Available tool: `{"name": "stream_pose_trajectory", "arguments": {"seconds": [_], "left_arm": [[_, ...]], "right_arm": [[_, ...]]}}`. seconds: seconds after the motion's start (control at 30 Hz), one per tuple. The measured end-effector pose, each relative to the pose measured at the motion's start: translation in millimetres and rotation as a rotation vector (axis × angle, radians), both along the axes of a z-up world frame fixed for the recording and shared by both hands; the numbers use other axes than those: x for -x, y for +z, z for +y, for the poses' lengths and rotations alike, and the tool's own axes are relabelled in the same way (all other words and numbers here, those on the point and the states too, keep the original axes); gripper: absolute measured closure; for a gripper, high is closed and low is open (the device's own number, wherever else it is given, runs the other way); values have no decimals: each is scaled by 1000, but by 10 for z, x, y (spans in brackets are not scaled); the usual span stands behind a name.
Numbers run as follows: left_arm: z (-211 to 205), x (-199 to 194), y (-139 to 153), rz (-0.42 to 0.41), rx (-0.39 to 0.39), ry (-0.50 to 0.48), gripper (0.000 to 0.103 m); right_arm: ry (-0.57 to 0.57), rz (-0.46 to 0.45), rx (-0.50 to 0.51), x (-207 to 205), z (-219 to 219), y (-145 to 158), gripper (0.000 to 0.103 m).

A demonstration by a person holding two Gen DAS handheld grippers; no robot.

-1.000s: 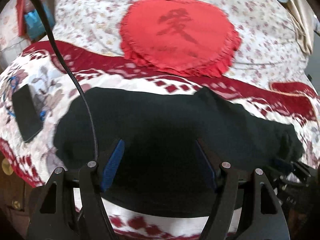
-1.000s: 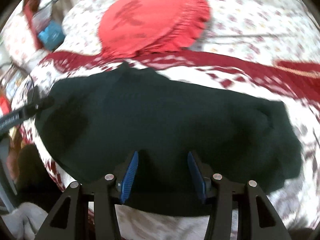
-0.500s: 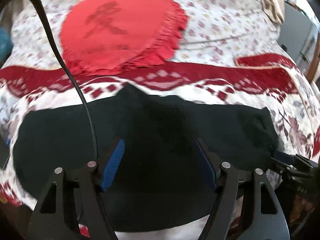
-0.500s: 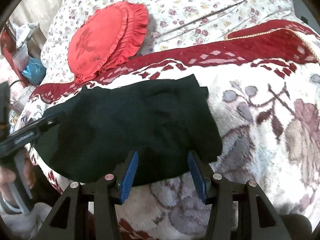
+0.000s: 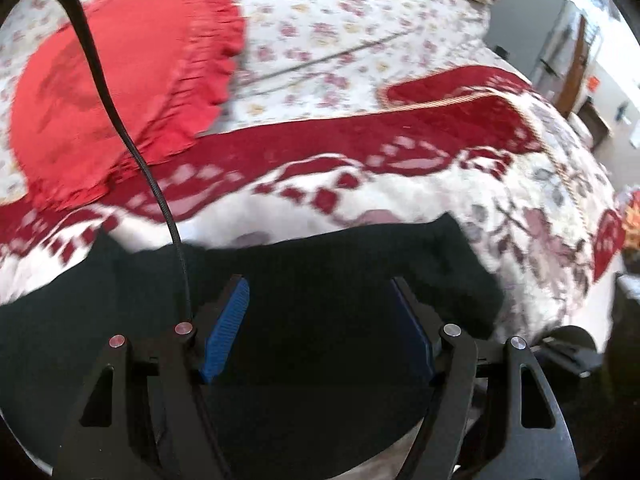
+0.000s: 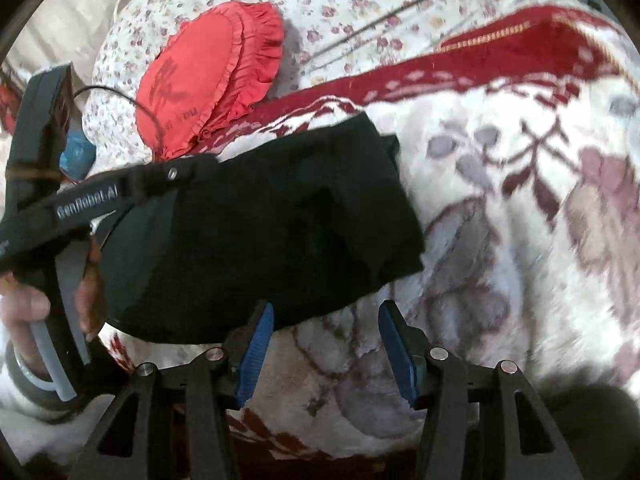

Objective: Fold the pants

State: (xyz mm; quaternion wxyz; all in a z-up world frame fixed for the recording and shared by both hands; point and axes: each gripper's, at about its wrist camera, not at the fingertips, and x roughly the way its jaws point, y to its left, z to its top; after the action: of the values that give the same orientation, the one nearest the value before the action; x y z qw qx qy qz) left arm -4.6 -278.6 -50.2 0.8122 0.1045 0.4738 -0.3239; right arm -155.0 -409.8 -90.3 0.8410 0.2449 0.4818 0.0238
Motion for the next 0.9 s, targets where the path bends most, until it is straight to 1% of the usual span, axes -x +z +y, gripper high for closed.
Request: {"name": "stream_pose_trajectory", "arguments": {"seconds": [0.13,0.2,0.33,0.4,0.57,0.63,0.7,0.8,0.83,0.87,0.9], "left_arm": [[-236,-7,-11,-3,-12,-64,32],[-363,-26,-48,19,-8,-102,32],[-540,-81,-127,33,-28,-137,32],[-602,-106,-156,50,-24,-158,32],[-794,-118,-204,99,3,-245,32],[-883,-101,-239,110,-6,-286,32],[-969,-119,-309,112,-22,-294,32],[-1006,-220,-394,154,16,-285,32],[-1002,-239,-402,164,30,-285,32],[-1001,-261,-416,177,47,-281,32],[-999,-273,-426,184,60,-273,32]], "right_arm": [[-61,-31,-30,2,-75,-47,48],[-89,-34,-59,-18,-121,-74,46],[-98,-45,-70,-39,-135,-90,43],[-105,-55,-77,-54,-131,-102,40],[-119,-89,-87,-72,-120,-123,33],[-135,-105,-98,-72,-108,-143,31],[-154,-123,-113,-67,-101,-163,30],[-179,-152,-143,-53,-142,-193,30],[-182,-160,-152,-34,-173,-201,30],[-192,-170,-162,-48,-193,-209,36],[-204,-173,-156,-72,-211,-212,54]]}}
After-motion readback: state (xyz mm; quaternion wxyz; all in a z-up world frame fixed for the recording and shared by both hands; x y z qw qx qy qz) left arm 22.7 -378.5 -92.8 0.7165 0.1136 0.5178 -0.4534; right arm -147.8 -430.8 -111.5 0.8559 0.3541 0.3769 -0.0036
